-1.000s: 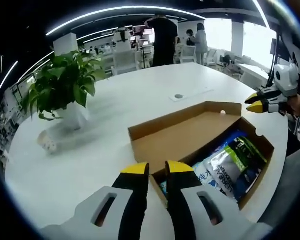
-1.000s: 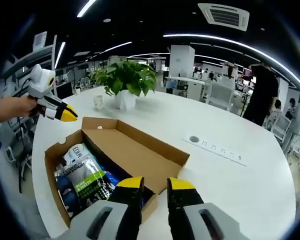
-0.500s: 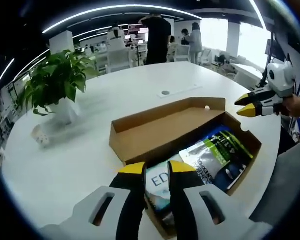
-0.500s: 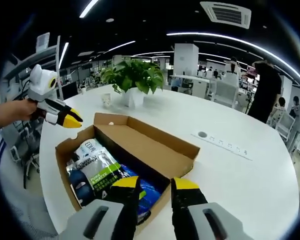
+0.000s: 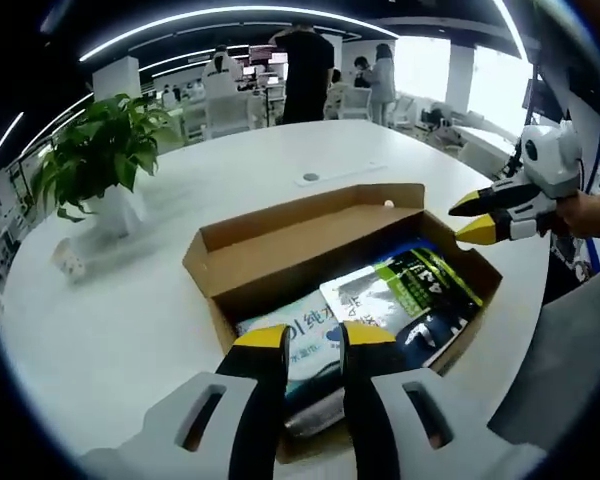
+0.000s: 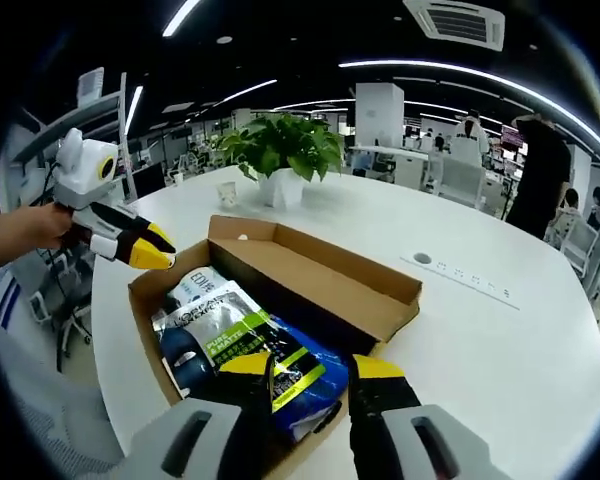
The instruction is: Operate the shoe box by opening the lid, removing the specified soft item, and placing it in the target area until the item is outside and the box remains undamaged.
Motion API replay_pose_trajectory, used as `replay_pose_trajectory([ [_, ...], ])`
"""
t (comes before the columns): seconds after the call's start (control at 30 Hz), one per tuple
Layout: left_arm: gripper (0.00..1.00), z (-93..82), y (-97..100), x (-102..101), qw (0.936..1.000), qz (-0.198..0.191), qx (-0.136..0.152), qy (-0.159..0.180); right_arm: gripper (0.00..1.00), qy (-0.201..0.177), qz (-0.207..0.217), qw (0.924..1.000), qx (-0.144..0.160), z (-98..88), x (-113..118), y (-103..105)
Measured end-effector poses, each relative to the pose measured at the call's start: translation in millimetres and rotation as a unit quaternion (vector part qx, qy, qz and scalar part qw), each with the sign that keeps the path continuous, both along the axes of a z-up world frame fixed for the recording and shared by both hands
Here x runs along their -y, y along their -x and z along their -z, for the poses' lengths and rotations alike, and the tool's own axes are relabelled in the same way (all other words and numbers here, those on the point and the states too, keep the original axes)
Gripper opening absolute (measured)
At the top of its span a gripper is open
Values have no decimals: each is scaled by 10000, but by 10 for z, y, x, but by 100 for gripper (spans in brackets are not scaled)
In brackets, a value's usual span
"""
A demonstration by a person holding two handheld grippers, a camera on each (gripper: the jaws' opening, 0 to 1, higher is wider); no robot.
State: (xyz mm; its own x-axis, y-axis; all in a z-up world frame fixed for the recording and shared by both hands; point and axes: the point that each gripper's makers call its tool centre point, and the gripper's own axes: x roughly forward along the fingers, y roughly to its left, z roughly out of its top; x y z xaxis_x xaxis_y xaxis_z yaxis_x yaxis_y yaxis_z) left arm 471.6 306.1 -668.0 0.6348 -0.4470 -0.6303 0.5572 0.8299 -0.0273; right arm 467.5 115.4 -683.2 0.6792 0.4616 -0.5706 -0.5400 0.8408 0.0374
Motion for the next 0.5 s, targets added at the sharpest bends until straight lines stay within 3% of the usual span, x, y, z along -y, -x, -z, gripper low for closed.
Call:
replay_pose_trajectory([
  [0.5, 21, 163, 190, 160, 9995, 67, -220, 218, 30, -17, -245, 9996, -170, 142, -74, 115],
])
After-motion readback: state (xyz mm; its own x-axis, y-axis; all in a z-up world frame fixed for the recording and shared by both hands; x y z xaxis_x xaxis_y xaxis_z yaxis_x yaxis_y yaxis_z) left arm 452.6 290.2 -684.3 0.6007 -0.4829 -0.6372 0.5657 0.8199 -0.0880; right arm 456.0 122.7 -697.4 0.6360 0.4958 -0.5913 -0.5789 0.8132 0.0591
